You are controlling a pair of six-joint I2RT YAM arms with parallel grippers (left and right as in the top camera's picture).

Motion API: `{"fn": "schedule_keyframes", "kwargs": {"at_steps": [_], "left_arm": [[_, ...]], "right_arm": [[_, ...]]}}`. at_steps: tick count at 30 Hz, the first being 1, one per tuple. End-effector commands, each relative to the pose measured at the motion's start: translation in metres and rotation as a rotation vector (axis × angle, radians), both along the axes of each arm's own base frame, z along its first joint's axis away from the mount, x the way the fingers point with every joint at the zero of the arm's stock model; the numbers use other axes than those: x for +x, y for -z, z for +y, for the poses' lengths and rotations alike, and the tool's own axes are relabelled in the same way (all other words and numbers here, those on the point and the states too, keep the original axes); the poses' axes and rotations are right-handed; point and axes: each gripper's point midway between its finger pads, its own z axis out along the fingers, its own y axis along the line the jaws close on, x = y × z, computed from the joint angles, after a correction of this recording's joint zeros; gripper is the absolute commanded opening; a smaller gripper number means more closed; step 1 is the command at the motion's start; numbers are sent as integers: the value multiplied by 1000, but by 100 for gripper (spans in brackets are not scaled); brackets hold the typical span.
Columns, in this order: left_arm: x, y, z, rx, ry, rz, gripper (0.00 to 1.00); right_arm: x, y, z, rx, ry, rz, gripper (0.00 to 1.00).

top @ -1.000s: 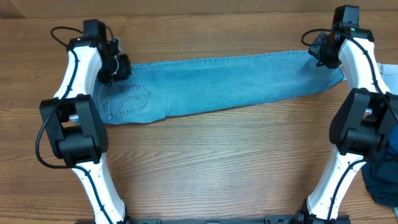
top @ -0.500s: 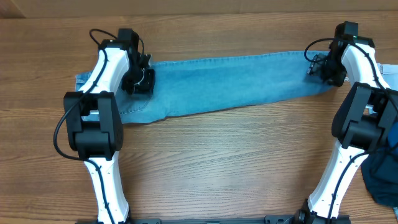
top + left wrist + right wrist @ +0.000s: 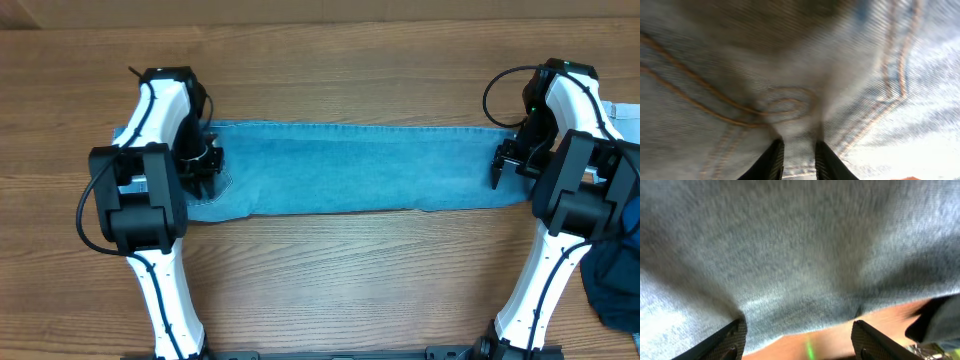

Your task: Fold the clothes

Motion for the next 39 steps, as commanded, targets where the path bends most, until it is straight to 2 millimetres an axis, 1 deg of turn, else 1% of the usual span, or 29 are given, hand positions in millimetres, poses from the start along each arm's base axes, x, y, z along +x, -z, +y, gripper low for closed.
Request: {"fn": "schedule_keyframes", "kwargs": {"at_steps": [1, 2, 3, 4, 5, 6, 7, 8, 9, 11, 13, 15, 16, 17, 19, 21, 22, 24, 28, 30, 31, 33, 37, 39], "left_arm": [[14, 8, 0, 14, 0, -49, 20], [21, 6, -5, -6, -3, -84, 19], [36, -3, -12, -30, -4, -149, 19], [42, -8, -12, -35, -5, -181, 19], [48, -17, -12, -33, -4, -219, 19], [53, -30, -8, -31, -14, -264, 20], [59, -41, -2, -27, -27, -309, 20], [62, -45, 2, -25, -34, -333, 20], [64, -48, 4, -23, -40, -347, 20], [66, -49, 10, -20, -55, -358, 21], [66, -48, 13, -18, -60, -360, 21], [67, -48, 13, -19, -58, -364, 22], [68, -48, 13, -19, -58, -368, 22], [69, -48, 13, -19, -58, -372, 23], [72, -48, 14, -18, -57, -383, 24], [73, -48, 14, -18, -57, -389, 26], [73, -48, 14, -18, -57, -389, 26], [73, -48, 14, -17, -56, -387, 27], [72, -48, 14, -18, -57, -386, 27], [72, -48, 14, -18, -57, -385, 27], [71, -48, 14, -18, -57, -381, 27], [70, -48, 13, -19, -57, -375, 27], [69, -48, 13, -19, -57, -371, 27], [69, -48, 13, -19, -58, -371, 27]], "right_arm": [[11, -1, 1, 4, 2, -47, 73], [20, -12, 1, 10, -2, -101, 73], [36, -34, 1, 12, -12, -197, 76], [41, -43, -1, 2, -12, -232, 78], [53, -68, -7, -25, -9, -326, 81], [60, -90, -15, -46, -7, -408, 91], [63, -103, -24, -38, -19, -467, 92], [61, -104, -31, -28, -16, -477, 92], [59, -103, -36, -14, -14, -480, 91], [58, -98, -56, 28, -10, -520, 90], [60, -99, -68, 136, -42, -608, 88], [56, -101, -78, 185, -39, -651, 76], [54, -101, -85, 198, -7, -670, 64], [51, -99, -88, 207, 0, -673, 61], [48, -88, -86, 227, 0, -662, 64], [44, -65, -75, 265, -22, -618, 67], [43, -56, -70, 279, -25, -599, 67], [47, -43, -63, 290, -43, -588, 67], [59, -32, -58, 273, -79, -618, 67], [64, -23, -57, 268, -92, -630, 67], [65, -19, -58, 261, -96, -629, 66], [64, -12, -69, 194, -89, -611, 64], [66, -10, -70, 187, -96, -619, 64], [64, 0, -68, 200, -91, -598, 64]]}}
